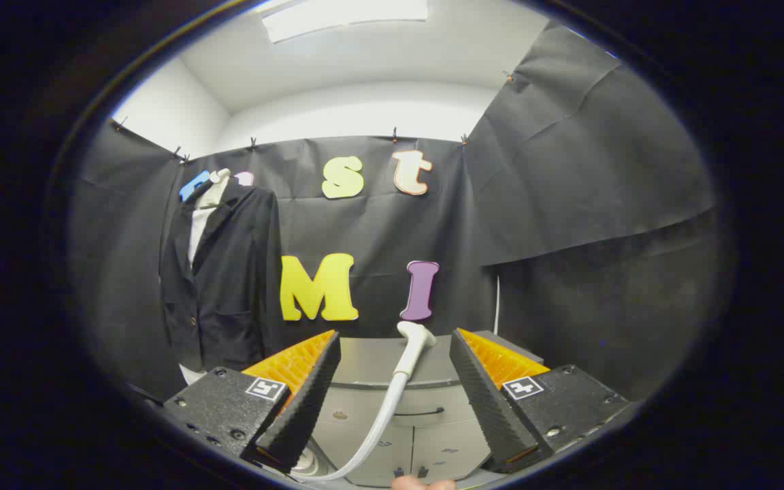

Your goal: Iron the clothes twice with a garment steamer, once on the left side and once on the right side.

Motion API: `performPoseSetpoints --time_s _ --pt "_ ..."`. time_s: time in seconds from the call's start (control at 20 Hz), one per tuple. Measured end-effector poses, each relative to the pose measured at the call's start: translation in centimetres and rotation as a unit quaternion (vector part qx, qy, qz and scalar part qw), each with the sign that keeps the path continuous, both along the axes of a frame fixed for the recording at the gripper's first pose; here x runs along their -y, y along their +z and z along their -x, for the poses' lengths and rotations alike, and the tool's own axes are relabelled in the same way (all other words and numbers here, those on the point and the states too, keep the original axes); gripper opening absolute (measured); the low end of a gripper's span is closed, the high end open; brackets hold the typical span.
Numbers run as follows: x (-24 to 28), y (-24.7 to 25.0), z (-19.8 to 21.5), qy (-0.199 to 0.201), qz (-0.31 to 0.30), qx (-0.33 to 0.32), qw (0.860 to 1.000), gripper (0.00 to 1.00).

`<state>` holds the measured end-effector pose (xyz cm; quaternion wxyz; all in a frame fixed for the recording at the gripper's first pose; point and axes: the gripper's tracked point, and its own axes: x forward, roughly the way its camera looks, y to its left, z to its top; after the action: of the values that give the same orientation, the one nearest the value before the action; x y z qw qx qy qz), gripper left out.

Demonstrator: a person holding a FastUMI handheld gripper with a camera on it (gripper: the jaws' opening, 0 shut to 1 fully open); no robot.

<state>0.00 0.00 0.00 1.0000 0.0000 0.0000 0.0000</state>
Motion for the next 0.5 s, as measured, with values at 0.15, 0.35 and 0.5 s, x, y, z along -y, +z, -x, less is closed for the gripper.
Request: performPoseSetpoints --time_s 0.15,0.35,0.5 --pt "-0.3 0.1 0.0 0.001 -0.005 -0.004 1.0 1.0" --pt "-0.3 0.2 -0.2 0.007 -0.015 -0.011 1.0 1.0" --pt "-1.6 0.4 -0.4 0.024 -0.019 -0.012 0.999 1.0"
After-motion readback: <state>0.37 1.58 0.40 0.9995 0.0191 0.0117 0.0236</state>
